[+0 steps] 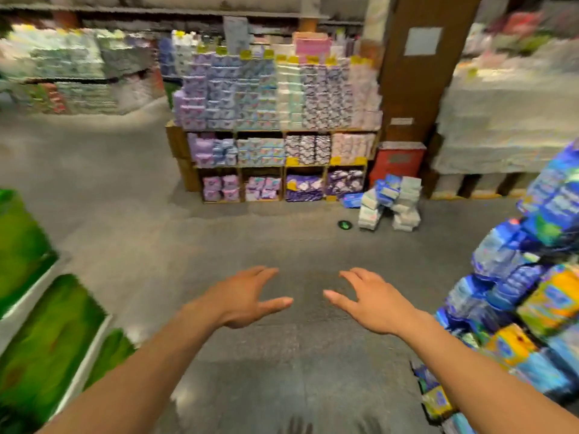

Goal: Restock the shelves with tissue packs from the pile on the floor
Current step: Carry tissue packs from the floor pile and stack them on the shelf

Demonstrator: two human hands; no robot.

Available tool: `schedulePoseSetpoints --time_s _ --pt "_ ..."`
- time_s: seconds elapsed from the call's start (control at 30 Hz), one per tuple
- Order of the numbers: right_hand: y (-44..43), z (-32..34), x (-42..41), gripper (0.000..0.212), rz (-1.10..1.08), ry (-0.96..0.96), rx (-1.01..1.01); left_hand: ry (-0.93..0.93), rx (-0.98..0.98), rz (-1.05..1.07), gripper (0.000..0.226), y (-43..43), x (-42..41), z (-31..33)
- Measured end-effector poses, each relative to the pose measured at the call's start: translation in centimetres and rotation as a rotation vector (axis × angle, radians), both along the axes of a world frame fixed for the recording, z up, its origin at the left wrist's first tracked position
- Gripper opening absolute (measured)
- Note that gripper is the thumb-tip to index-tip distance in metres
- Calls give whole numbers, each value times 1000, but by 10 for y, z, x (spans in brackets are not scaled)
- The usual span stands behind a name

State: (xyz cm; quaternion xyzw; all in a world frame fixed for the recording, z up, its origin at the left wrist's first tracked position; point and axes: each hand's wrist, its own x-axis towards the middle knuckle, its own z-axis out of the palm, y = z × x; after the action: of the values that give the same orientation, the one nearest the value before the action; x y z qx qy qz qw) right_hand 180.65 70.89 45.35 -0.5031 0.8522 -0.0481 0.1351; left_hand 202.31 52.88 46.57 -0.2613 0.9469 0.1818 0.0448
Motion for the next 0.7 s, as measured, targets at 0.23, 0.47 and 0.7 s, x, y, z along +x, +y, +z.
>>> schedulePoseSetpoints --time_s 0.23,0.47,0.7 --pt "-54 -20 -189 92 -267 -49 -13 -19 -7 -225 110 -120 -242 -20" --pt "-163 2 -407 95 -354 -34 8 -75 14 -311 99 -230 -473 0" --pt "-266 14 -610 88 -428 -47 15 -8 73 -291 103 -352 -678 -11"
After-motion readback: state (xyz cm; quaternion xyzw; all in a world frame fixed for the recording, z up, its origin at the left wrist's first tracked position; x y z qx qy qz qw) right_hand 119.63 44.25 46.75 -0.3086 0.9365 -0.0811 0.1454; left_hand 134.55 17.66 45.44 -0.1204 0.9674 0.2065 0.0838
